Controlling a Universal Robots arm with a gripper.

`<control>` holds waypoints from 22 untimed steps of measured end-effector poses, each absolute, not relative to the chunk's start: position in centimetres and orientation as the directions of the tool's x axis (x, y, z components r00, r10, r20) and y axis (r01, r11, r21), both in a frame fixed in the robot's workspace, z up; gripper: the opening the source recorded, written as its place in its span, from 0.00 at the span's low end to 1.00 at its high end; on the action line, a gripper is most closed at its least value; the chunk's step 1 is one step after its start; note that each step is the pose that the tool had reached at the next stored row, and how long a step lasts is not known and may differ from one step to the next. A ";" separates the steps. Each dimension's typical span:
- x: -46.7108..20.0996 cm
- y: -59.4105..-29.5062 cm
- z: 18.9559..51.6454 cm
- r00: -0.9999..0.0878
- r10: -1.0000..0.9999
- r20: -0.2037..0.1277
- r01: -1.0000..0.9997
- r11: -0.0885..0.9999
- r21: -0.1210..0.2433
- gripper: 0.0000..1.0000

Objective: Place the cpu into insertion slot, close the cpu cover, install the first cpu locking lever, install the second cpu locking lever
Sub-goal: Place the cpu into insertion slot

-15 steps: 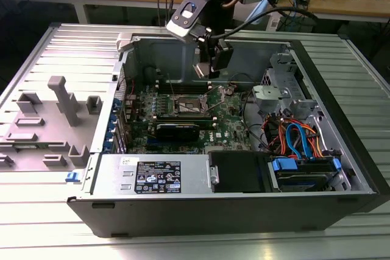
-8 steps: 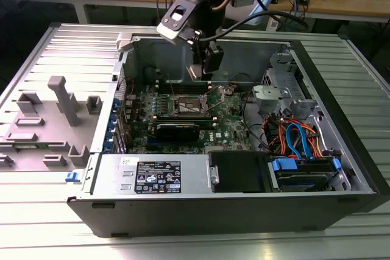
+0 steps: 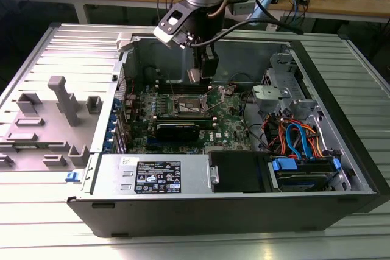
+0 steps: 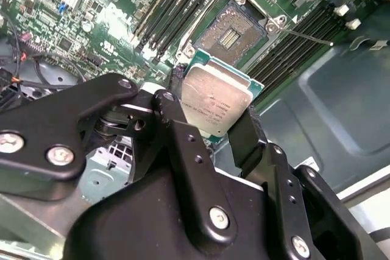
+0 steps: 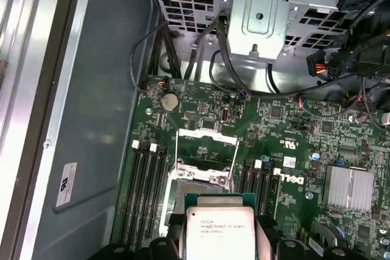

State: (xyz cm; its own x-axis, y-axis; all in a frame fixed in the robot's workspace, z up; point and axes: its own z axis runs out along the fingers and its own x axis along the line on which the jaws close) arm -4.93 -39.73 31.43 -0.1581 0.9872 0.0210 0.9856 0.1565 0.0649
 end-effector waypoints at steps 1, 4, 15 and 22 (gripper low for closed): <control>-4.9 -39.7 31.4 -0.150 0.988 0.021 0.987 0.149 0.064 0.54; -4.9 -39.7 31.2 -0.146 0.989 0.022 0.988 0.145 0.059 0.54; -4.9 -39.7 30.1 -0.093 0.995 0.020 0.994 0.091 0.057 0.54; -4.9 -39.7 30.1 -0.093 0.995 0.021 0.994 0.091 0.057 0.54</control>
